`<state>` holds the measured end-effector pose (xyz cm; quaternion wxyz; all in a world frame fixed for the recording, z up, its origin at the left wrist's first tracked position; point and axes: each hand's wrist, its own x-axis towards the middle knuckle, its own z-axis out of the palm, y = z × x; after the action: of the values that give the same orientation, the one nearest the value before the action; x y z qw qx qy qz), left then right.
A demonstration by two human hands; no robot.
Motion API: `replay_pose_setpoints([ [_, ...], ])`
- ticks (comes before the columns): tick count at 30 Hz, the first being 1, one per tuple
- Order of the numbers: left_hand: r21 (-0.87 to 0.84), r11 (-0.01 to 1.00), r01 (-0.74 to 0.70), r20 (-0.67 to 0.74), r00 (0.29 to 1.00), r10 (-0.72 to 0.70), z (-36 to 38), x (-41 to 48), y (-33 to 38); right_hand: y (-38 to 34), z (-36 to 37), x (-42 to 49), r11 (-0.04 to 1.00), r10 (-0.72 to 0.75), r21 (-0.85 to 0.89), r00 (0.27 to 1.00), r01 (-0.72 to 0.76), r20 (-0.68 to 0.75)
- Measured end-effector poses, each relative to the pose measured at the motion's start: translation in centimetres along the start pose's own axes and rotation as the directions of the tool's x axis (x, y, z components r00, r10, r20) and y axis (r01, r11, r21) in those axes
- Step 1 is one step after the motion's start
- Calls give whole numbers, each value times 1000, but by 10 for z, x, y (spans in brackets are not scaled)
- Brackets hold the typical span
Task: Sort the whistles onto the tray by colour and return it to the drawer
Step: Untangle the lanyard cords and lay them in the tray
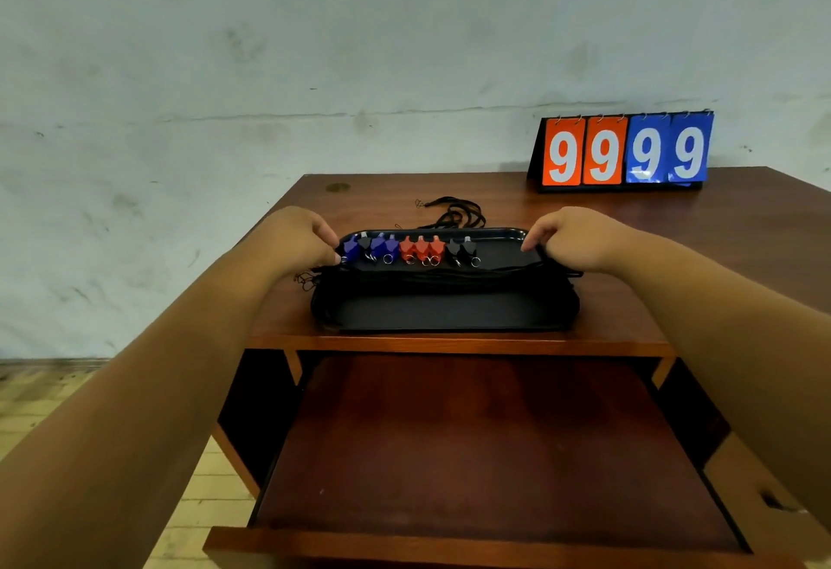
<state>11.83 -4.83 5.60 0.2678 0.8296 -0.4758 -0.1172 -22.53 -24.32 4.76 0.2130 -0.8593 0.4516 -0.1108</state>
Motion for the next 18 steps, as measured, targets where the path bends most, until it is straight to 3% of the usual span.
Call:
replay_pose_setpoints([
  [8, 107, 991, -76, -62, 995, 83, 24, 46, 44, -19, 9, 24, 992, -24, 121, 991, 41, -135],
  [18, 172, 968, -180, 74, 983, 170, 75, 118, 87, -29, 22, 62, 983, -69, 158, 989, 90, -133],
])
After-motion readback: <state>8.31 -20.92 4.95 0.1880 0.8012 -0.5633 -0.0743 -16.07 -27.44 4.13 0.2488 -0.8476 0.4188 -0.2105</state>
